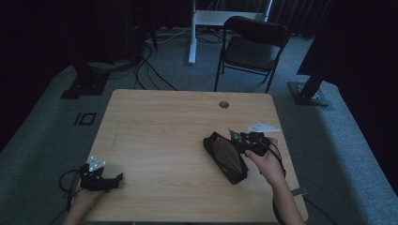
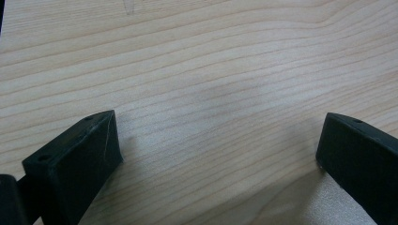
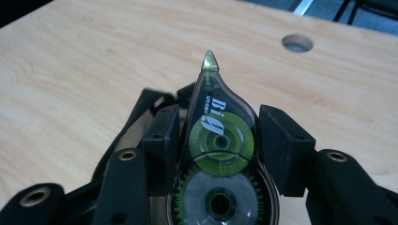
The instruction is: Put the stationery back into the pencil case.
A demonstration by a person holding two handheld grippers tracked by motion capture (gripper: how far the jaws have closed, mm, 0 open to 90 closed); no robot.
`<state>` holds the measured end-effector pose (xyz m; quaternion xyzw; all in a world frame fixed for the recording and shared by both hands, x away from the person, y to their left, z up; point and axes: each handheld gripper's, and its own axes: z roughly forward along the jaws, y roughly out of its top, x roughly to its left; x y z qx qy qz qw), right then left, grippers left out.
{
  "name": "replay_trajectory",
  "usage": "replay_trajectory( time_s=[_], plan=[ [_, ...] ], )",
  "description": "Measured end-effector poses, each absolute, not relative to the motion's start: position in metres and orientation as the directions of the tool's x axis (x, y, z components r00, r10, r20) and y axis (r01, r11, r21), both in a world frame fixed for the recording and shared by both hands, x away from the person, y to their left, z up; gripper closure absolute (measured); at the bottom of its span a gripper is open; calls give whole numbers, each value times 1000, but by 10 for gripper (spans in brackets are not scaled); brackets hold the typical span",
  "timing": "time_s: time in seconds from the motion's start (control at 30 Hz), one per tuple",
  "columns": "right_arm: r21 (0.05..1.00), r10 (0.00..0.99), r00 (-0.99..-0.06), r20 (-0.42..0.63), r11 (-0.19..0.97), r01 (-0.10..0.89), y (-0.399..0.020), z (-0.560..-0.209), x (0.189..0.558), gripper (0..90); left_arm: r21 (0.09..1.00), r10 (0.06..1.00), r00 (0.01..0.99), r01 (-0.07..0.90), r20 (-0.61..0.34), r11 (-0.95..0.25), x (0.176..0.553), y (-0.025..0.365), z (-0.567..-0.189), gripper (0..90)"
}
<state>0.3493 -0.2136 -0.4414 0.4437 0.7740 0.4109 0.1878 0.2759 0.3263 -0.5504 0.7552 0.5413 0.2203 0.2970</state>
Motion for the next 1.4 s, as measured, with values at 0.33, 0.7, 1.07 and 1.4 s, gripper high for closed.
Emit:
replay_trajectory(
  time_s=[0.33, 0.7, 1.07, 1.4],
  plan=[
    [775, 822, -565, 70, 312, 550, -195, -449, 342, 500, 687, 948, 317, 687, 11, -238, 276, 326, -550, 1],
    [728, 826, -561, 61, 348, 591, -176, -461, 348, 500, 687, 948, 317, 687, 11, -238, 276, 326, -550, 1],
    [688, 842, -536, 50, 360, 630, -163, -470, 354, 500, 688, 949, 314, 687, 11, -235, 276, 326, -550, 1],
    [640, 846, -531, 50, 381, 668, -158, -477, 361, 501, 688, 949, 314, 687, 11, -235, 276, 326, -550, 1]
  ],
)
